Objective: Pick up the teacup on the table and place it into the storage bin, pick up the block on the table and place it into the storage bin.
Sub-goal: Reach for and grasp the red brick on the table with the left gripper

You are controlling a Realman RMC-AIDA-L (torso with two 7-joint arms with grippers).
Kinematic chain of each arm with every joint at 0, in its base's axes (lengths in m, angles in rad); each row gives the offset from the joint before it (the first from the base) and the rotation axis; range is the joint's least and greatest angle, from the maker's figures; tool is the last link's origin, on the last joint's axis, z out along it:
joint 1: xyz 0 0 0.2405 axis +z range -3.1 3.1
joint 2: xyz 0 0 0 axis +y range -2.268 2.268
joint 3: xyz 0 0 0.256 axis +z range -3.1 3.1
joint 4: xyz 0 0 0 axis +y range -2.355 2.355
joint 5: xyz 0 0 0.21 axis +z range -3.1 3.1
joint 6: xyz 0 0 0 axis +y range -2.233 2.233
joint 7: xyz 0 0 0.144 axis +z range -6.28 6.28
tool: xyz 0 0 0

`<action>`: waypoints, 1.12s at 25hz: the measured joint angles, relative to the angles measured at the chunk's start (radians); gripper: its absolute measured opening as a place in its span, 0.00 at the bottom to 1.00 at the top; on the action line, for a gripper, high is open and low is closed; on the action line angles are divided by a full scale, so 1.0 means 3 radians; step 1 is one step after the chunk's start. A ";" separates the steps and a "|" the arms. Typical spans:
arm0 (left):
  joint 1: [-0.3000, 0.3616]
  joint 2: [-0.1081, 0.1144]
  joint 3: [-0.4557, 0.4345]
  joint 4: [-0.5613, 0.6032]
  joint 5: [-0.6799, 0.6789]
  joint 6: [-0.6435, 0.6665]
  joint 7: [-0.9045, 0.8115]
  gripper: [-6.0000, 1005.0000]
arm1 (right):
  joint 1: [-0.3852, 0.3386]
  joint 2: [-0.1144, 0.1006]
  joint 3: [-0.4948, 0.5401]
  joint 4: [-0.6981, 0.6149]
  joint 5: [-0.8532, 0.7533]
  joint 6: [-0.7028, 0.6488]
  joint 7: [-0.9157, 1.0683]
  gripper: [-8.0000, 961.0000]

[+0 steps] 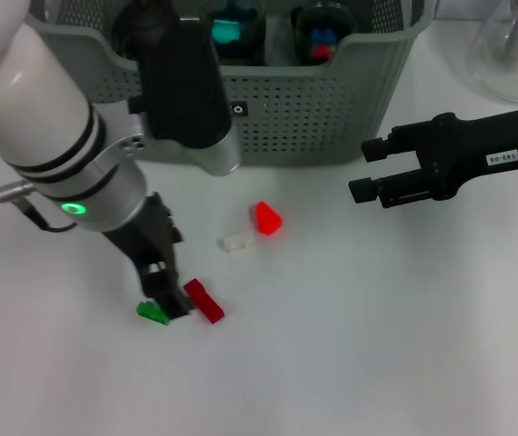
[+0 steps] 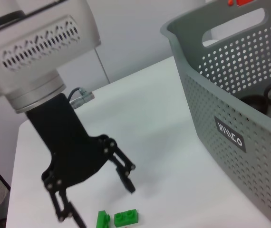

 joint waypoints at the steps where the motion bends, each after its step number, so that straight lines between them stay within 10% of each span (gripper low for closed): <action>1: -0.0020 -0.0002 0.0000 -0.0004 -0.0090 0.0000 -0.0060 0.88 | 0.0000 -0.0001 0.0000 0.0000 0.0000 0.0000 0.0003 0.81; 28: -0.0441 -0.0005 0.0528 -0.0655 -0.0183 -0.0351 -0.1279 0.89 | 0.0029 -0.0004 0.0000 -0.0007 -0.0022 0.0042 0.0040 0.81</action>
